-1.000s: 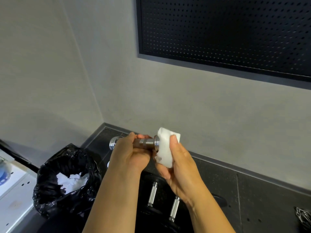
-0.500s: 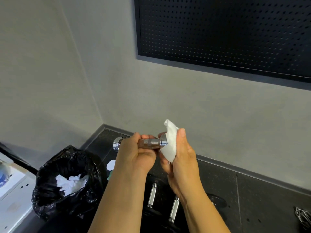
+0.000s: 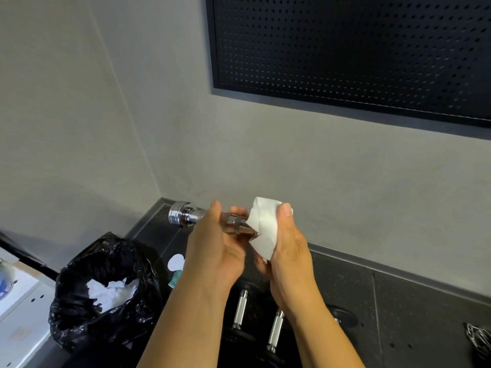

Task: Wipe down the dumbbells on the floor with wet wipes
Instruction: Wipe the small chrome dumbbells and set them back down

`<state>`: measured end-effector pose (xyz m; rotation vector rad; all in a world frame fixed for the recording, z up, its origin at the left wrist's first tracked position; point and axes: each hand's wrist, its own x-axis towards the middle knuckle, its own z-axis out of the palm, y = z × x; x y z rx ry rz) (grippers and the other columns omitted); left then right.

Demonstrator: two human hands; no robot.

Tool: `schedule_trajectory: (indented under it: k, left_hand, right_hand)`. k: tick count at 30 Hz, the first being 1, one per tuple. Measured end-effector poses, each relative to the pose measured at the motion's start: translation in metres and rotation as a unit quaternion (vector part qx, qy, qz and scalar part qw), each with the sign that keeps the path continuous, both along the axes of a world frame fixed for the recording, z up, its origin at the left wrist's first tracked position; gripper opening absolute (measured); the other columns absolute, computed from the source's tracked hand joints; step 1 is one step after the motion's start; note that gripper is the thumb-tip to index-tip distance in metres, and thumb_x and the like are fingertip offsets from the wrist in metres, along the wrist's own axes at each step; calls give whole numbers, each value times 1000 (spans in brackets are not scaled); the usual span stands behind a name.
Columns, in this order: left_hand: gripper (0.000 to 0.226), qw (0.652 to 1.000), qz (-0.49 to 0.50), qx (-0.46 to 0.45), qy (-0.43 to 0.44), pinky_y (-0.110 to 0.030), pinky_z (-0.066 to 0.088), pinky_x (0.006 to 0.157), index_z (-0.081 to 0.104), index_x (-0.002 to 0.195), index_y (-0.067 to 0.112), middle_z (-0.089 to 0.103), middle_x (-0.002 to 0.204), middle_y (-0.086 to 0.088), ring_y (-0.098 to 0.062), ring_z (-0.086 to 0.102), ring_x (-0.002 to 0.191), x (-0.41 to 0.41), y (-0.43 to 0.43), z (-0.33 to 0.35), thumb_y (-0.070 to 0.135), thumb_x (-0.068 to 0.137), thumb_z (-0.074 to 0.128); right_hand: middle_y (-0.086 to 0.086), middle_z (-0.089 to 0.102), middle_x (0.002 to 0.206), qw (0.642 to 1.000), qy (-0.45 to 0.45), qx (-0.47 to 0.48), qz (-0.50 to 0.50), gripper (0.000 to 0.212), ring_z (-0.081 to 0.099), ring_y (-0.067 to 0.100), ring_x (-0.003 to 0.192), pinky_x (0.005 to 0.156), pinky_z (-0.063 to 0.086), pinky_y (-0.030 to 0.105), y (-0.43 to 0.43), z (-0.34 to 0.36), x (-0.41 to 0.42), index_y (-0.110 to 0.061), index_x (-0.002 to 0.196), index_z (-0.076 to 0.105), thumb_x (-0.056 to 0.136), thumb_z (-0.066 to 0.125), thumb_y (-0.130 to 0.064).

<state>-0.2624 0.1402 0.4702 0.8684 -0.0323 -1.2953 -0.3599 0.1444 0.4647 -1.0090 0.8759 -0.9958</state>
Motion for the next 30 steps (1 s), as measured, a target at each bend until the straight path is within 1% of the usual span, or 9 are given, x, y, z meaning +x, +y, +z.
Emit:
schedule_trajectory:
  k: [2, 5, 7, 10, 15, 18, 22, 26, 30]
  left_hand:
    - [24, 1000, -19, -11, -4, -45, 53, 85, 51, 109, 8, 61, 85, -14, -30, 65, 88, -5, -1, 1, 29, 101, 43]
    - [17, 1000, 7, -14, -19, -38, 56, 70, 45, 114, 14, 55, 70, -5, -16, 62, 65, -6, -5, 4, 24, 100, 47]
    - [22, 998, 14, 1, -60, -38, 57, 68, 44, 119, 12, 54, 78, -6, -14, 60, 67, -6, -6, 4, 22, 99, 48]
    - [27, 991, -3, 9, -136, -38, 56, 69, 42, 124, 15, 55, 92, -9, -20, 62, 79, -6, -5, 1, 19, 99, 49]
    - [35, 970, -113, 1, -214, -43, 58, 73, 48, 128, 18, 69, 106, -15, -29, 70, 93, -8, -2, -16, 22, 93, 56]
    - [41, 966, -139, 9, -220, -29, 57, 64, 51, 126, 12, 72, 79, -8, -16, 70, 70, -21, -1, -20, 32, 91, 59]
    - [17, 948, -143, -7, -283, -19, 47, 50, 52, 111, 0, 55, 70, -12, -12, 54, 55, -37, 9, -22, 7, 97, 47]
    - [29, 927, -143, -55, -344, -15, 50, 59, 46, 104, 32, 63, 67, 8, 3, 59, 57, -44, 18, -16, 4, 97, 47]
    - [28, 932, -124, -62, -335, -18, 52, 64, 46, 107, 31, 68, 70, 12, 5, 62, 63, -48, 15, -13, 23, 82, 57]
  right_hand:
    - [1, 68, 76, 1000, 10, -8, -1, 63, 48, 4, 48, 44, 35, 17, -1, 0, -2, -20, 99, 74, 83, 31, -64]
    - [-6, 72, 84, 988, 119, -94, -25, 63, 65, 4, 69, 64, 52, 26, -7, -7, -10, -25, 100, 69, 88, 25, -69]
    - [-7, 64, 72, 940, 255, -218, -62, 67, 60, 5, 66, 62, 49, 31, -14, -11, -17, -29, 92, 59, 84, 15, -79]
    - [-13, 51, 68, 828, 420, -356, -108, 69, 49, 4, 60, 55, 34, 20, -26, -3, -27, -34, 98, 46, 79, -2, -80]
    - [-16, 57, 98, 750, 442, -482, -94, 64, 47, 3, 72, 63, 30, 9, -42, 31, -25, -31, 108, 49, 88, 3, -71]
    - [-17, 55, 93, 753, 400, -518, -68, 54, 49, 4, 75, 62, 34, 13, -40, 52, -14, -31, 105, 50, 92, 11, -66]
    - [-15, 54, 84, 787, 377, -486, -41, 39, 52, 5, 73, 62, 35, 21, -38, 70, 2, -33, 104, 46, 94, 20, -61]
    - [-4, 56, 111, 738, 549, -389, -38, 55, 54, 17, 86, 68, 35, 30, -49, 54, 10, -25, 120, 40, 89, 22, -67]
    - [3, 45, 125, 799, 539, -266, -30, 85, 44, 23, 114, 88, 43, 37, -47, 34, 15, -20, 131, 41, 74, 20, -79]
